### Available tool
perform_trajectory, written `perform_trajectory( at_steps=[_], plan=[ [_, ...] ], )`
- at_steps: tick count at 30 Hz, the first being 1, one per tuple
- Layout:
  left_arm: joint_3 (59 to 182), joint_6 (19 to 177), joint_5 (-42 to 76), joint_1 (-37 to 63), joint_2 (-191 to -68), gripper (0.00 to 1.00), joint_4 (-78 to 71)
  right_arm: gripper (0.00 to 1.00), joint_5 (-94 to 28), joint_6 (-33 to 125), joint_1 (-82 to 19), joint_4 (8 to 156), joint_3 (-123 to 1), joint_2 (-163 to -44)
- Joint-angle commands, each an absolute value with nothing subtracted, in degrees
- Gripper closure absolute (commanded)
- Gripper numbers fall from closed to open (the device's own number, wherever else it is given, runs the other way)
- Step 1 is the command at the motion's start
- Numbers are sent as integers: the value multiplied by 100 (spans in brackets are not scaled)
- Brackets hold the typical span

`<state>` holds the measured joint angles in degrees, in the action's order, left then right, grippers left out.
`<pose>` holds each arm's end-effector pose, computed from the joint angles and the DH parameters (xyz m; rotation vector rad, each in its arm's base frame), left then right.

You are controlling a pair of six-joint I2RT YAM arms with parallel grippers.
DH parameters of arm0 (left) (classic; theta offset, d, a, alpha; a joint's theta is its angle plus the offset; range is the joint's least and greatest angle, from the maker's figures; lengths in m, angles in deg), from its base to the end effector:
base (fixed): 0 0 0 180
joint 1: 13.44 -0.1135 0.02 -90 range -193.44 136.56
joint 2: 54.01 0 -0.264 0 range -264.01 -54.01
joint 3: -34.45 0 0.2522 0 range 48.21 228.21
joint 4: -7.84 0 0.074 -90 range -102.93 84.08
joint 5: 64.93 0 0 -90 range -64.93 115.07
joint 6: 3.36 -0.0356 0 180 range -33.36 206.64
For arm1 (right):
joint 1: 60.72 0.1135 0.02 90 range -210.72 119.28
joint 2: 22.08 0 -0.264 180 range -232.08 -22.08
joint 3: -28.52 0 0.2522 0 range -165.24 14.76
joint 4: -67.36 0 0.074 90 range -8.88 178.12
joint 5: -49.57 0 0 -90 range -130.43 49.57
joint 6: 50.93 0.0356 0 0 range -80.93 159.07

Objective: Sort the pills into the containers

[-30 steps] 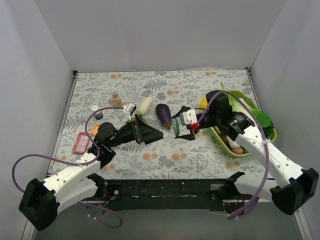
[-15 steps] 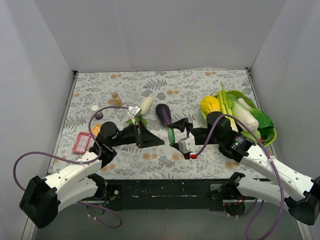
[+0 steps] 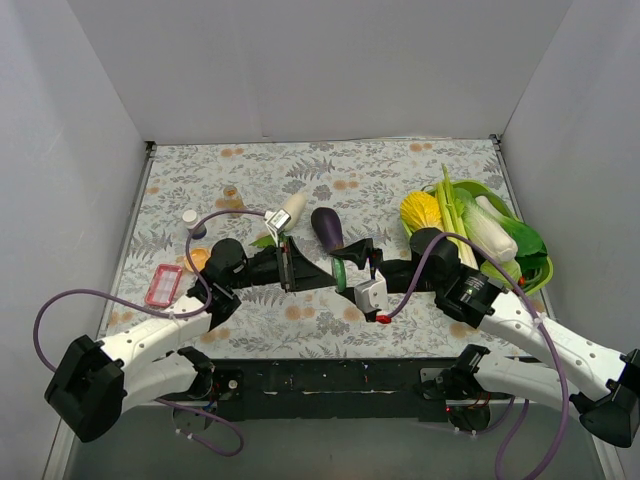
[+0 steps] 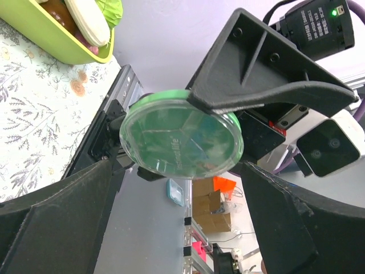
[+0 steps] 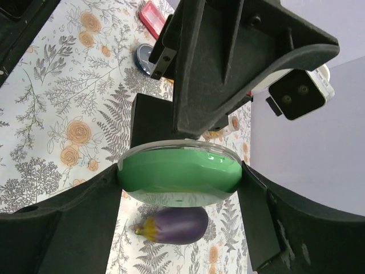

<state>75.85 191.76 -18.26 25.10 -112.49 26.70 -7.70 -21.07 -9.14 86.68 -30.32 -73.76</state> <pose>0.1591 -0.1580 0.2676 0.4100 -2.1077 2.1934 0.1143 0.1750 0.3302 -1.6508 0.6271 0.3996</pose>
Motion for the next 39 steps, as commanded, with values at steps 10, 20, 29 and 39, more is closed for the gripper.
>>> perform_trajectory(
  at_steps=[10, 20, 29, 39],
  plan=[
    [8030, 19194, -1729, 2611, -11545, 26, 2941, 71, -783, -1868, -833, 8165, -2927, -7270],
    [7565, 19509, -1834, 2602, -11079, 52, 3370, 70, -879, -1482, -833, 7963, -2848, -7174],
    [7405, 19853, -2124, 2602, -10982, 50, 3960, 70, -765, -1024, -825, 7585, -2752, -7033],
    [7405, 19923, -2177, 2602, -10930, 35, 4013, 71, -730, -883, -833, 7462, -2628, -6945]
  ],
)
